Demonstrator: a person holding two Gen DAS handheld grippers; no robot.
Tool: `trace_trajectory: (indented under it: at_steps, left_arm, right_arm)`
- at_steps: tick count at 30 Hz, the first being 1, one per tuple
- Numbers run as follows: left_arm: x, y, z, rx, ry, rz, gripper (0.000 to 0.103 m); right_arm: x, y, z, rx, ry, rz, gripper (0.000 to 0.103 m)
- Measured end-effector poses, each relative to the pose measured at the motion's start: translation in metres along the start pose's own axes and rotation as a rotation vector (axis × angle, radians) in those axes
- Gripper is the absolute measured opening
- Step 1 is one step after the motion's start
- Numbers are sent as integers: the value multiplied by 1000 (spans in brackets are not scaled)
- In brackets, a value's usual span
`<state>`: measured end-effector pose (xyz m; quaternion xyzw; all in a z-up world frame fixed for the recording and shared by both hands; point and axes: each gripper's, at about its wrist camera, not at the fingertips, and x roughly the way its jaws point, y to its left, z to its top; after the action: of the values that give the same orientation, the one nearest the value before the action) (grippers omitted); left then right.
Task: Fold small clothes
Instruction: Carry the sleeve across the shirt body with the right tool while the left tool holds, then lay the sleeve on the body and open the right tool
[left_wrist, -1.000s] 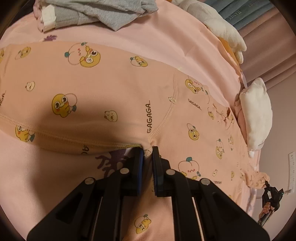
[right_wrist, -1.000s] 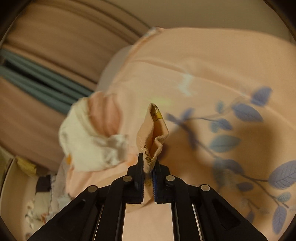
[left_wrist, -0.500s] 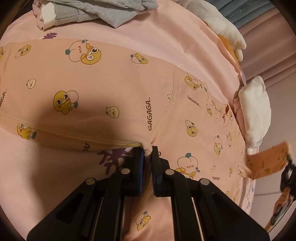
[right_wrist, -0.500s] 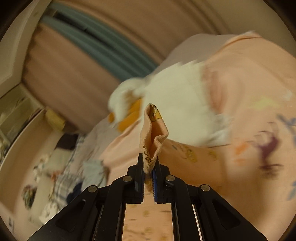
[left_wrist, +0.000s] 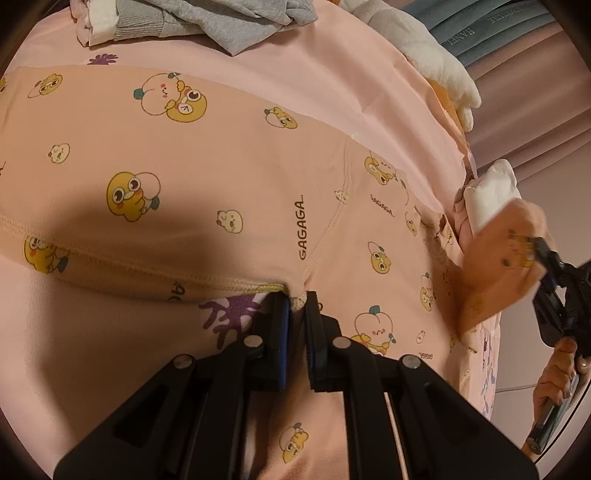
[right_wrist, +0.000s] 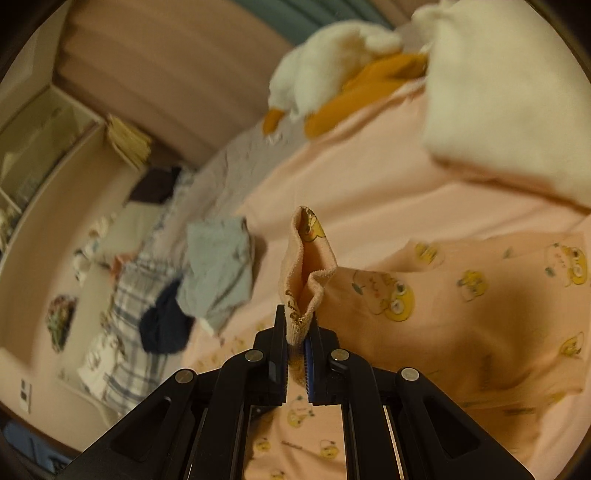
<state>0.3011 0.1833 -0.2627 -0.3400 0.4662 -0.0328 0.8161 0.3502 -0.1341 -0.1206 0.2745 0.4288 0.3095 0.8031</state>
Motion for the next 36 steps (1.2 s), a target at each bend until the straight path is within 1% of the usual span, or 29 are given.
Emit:
trace_trajectory:
  at_steps: [2,8,9,10,12,13,15,16,17,18,19,20,21,23,24,25,26,28,30,31,32,33,34,36]
  left_arm:
    - [0,-2,0,7,-2,9,10]
    - [0,-7,-2,34,-16,49,10]
    - [0,-7,-2,35,-16,52,10]
    - [0,-7,-2,35,-15,53,10]
    - [1,-6,-1,32,-13,49,10]
    - [1,-6,-1,31,-12,47,10]
    - [1,-5,0,30,-9,40,10]
    - [1,-4,0,28,-9,35,10]
    - [1,-4,0,26,-9,32,10]
    - [1,-3,0,25,-8,29,10]
    - [1,-3,0,23,-7,26,10]
    - [1,-3,0,21,-6,24,10]
    - [1,-2,0,16,-4,22,10]
    - [1,-2,0,9,-2,21,10]
    - [0,-3,0,9,-2,21,10]
    - [0,-3,-1,9,-2,22,10]
    - [0,-4,-1,9,-2,23,10]
    - [0,-4,-1,3,-7,25,11]
    - [-1,-3,-3,-19,-24,21,11]
    - [-3,-2,-3,-29,-30,17,11]
    - [-4,-2,-3,-37,-37,14,11]
    - [-5,-2,-4,-39,-37,16,11]
    - [-7,-2,-3,-44,-35,21,12]
    - [-11,-5,-1,-44,-28,51,13]
  right_arm:
    - [10,9,-3,-30,36,-43,8]
    - [39,18,-15,-63,120,-42,8]
    - [43,17,-14,-56,134,-51,8]
    - [51,17,-16,-42,158,-81,9]
    - [64,16,-18,-24,201,-87,15]
    - [67,14,-21,-11,221,-71,25]
    - [70,13,-24,14,240,-33,54]
    - [67,11,-25,29,244,5,57]
    - [63,9,-25,33,246,21,58]
    - [58,8,-25,30,244,26,58]
    - [48,7,-22,9,235,11,58]
    - [43,9,-22,-14,227,-14,58]
    - [29,7,-20,-64,208,-73,58]
    - [4,7,-20,-195,167,-236,58]
    - [-7,5,-21,-250,146,-303,58]
    - [-26,-2,-24,-313,120,-396,58]
    - [-38,-8,-25,-331,105,-442,58]
    - [-73,-33,-28,-309,69,-498,58]
    - [-96,-53,-31,-286,50,-542,59]
    - [-107,-65,-37,-298,36,-611,59]
    - [-111,-71,-42,-310,31,-661,59]
    - [-112,-77,-46,-315,33,-694,59]
    - [-112,-86,-54,-310,55,-699,59]
    - [-104,-95,-64,-298,98,-629,60]
